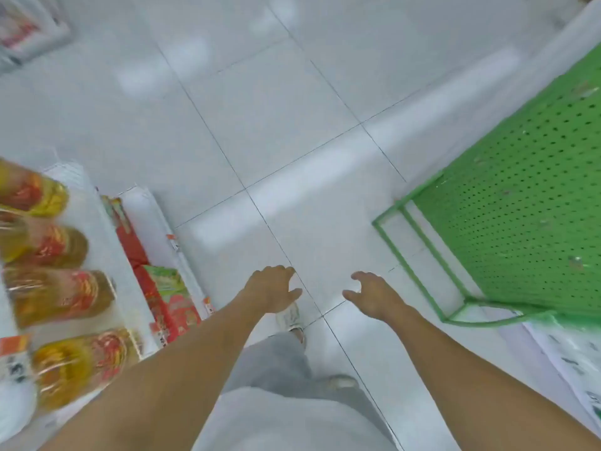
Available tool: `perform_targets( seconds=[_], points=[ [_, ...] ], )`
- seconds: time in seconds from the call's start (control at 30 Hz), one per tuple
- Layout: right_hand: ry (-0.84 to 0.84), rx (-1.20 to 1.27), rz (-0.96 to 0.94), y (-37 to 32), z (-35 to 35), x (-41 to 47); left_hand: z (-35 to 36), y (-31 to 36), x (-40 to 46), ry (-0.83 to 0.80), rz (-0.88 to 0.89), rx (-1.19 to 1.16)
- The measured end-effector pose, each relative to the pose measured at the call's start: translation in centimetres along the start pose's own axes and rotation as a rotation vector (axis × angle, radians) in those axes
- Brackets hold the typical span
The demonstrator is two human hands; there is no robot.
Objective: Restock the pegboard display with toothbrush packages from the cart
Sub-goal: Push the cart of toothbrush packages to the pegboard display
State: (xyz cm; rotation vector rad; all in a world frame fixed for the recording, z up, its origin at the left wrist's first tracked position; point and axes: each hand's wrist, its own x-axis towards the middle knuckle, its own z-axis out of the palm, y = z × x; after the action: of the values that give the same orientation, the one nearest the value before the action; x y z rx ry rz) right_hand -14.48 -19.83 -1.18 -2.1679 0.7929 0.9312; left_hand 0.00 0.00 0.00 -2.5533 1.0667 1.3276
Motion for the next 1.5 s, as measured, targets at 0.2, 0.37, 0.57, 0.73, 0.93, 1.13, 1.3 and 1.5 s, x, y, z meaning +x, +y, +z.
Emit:
perform_targets(
  seconds=[0.2,0.37,0.57,0.73,0.93,1.13,1.3,1.5],
  points=[
    [-0.045,-0.136,-0.015,-8.8,-7.5,7.2,-7.7,-6.6,5.4,0.066,-0.091,-0.277],
    [0.074,-0.195,-0.095,-15.1,-18.2,14.4,-20.4,-9.5,13.2,0.179,-0.087,-0.335],
    [0.105,-0.183,-0.132,-20.5,-30.5,27.6,-34.2,-10.7,24.3,0.163,-0.111,-0.286],
    [0.042,-0.250,-0.147,-26.1,-41.8,35.8,-45.8,-13.2,30.0,0.167,-0.209,-0.339],
    [0.042,-0.396,-0.224,-37.0,-54.5,47.0,-61.0,-19.1,38.3,0.300,-0.221,-0.436],
    [0.063,-0.431,-0.223,-48.4,-64.5,59.1,-74.0,-26.7,49.4,0.308,-0.200,-0.449],
    [0.092,-0.361,-0.218,-57.3,-74.5,66.4,-86.8,-32.4,55.4,0.290,-0.196,-0.421],
    [0.143,-0.308,-0.262,-64.8,-85.9,78.8,-101.6,-37.6,66.1,0.283,-0.204,-0.384]
  ],
)
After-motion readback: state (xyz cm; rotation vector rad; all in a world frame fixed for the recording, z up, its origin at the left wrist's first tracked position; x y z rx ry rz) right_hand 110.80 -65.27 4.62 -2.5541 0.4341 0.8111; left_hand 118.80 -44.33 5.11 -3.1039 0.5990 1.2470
